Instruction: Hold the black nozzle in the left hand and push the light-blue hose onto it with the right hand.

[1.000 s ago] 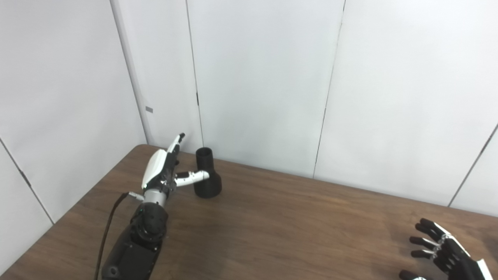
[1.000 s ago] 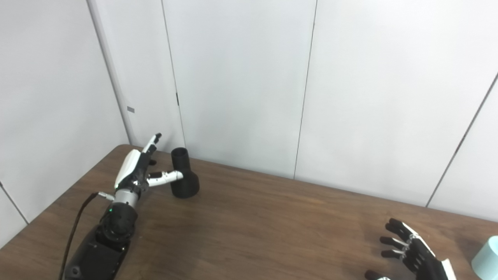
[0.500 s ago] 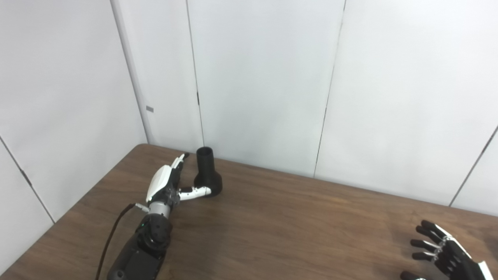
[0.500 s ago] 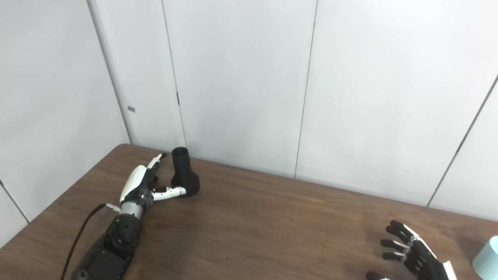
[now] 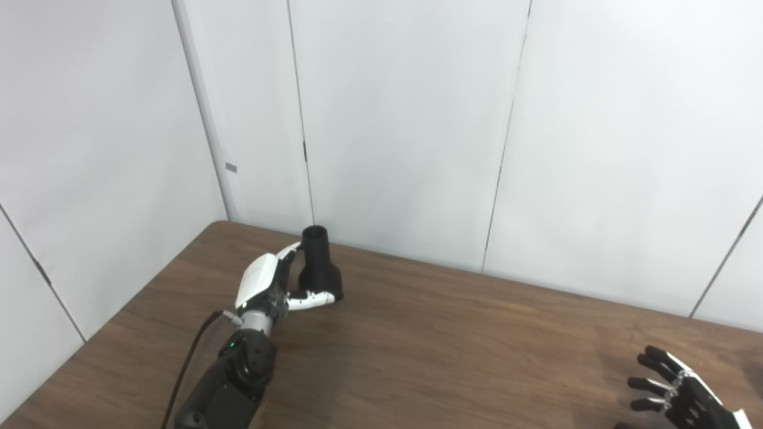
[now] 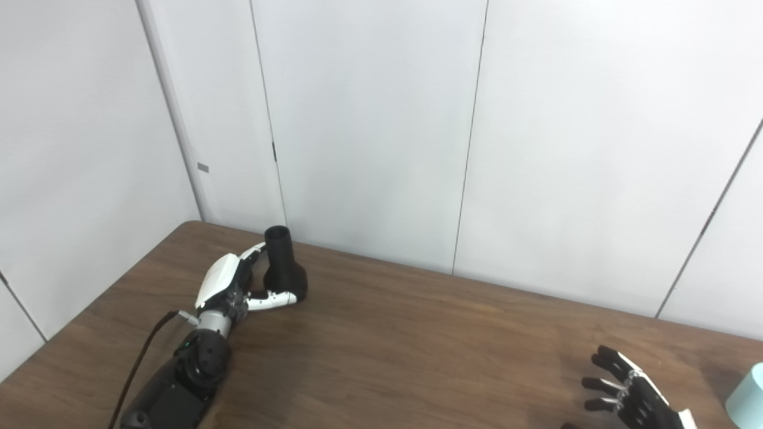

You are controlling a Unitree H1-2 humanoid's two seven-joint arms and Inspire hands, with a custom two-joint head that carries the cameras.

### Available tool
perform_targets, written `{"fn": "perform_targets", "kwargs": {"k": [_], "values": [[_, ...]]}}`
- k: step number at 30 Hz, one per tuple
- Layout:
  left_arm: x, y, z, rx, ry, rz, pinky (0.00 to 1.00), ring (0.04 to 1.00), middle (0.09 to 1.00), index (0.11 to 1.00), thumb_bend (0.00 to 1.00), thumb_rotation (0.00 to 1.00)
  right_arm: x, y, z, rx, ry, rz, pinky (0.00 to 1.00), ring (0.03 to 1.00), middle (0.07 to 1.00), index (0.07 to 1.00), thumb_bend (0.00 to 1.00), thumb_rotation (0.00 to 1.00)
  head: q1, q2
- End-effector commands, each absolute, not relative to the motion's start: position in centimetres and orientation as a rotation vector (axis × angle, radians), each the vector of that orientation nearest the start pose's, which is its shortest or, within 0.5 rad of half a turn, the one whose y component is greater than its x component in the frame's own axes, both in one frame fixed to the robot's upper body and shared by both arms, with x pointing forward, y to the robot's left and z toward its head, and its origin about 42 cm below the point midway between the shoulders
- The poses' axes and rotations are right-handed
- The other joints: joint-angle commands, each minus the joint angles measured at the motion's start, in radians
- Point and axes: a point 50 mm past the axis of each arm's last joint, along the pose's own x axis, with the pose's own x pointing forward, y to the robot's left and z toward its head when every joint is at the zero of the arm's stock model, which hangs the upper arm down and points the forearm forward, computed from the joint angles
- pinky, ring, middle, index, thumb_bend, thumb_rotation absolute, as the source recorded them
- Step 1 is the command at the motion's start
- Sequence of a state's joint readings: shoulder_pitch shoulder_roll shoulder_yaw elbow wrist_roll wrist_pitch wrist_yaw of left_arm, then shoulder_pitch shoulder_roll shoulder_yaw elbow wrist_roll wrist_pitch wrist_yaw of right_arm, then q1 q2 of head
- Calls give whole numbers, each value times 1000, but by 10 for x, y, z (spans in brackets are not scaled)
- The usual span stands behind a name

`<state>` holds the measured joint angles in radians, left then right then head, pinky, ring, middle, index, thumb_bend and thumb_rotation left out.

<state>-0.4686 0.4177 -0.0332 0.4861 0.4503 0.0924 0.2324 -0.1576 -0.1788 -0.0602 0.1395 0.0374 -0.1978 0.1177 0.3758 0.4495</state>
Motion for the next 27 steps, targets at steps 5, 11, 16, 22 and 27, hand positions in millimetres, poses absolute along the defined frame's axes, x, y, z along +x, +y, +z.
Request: {"fn": "perform_targets", "kwargs": {"k": [5,11,16,22,27], "values": [[437,351,162,899,26,245,708,864,882,852,969,407,339,-272,141,-140,-274,86,537,696,819,826,645,0,-3,6],[440,349,159,903,41,227,728,873,879,836,955,410,339,-272,143,-133,-274,82,533,694,819,827,643,0,-9,13],[444,351,153,1124,129,173,726,864,856,825,865,380,338,-272,145,-137,-278,82,516,685,817,826,637,0,-11,15],[448,354,137,1306,318,106,381,489,584,647,764,188,338,-274,146,-137,-287,82,489,657,810,820,649,0,-17,27],[444,356,122,1283,294,150,225,314,466,503,534,18,338,-274,146,-133,-280,83,495,657,821,825,644,0,-18,28]]}}
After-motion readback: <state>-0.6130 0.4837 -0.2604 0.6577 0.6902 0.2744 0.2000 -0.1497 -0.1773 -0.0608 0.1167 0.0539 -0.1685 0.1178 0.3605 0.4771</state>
